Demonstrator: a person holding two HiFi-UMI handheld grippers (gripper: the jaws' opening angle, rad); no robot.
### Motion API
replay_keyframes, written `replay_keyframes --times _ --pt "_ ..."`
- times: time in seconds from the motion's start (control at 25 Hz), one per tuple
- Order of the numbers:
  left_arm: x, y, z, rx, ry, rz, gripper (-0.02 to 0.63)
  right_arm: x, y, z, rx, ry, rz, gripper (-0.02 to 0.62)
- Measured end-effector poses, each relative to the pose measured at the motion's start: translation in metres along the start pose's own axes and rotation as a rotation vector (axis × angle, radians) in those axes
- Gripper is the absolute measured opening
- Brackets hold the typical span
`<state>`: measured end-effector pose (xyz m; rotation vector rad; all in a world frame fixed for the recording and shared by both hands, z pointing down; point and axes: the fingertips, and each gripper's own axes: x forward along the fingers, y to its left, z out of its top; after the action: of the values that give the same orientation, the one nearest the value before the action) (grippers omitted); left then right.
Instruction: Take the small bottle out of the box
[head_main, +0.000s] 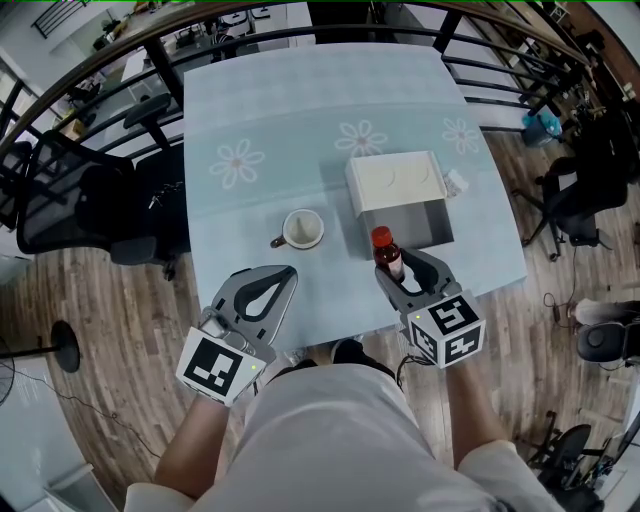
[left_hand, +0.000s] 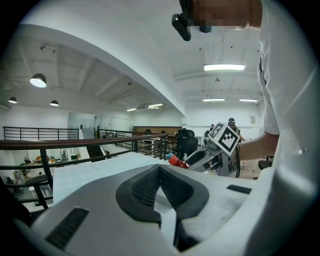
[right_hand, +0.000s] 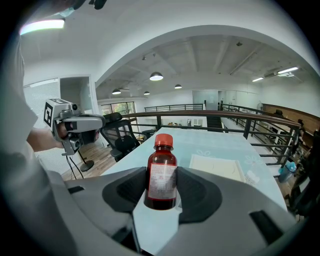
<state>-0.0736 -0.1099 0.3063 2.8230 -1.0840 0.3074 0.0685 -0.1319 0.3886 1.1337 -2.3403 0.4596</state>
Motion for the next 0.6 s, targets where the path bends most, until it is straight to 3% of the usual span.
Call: replay_keyframes --times 0.6 --pt "0.016 -0.003 -0.002 -0.006 0.014 -0.006 0.02 0.004 -0.015 -0.006 0.029 0.008 0.008 0.207"
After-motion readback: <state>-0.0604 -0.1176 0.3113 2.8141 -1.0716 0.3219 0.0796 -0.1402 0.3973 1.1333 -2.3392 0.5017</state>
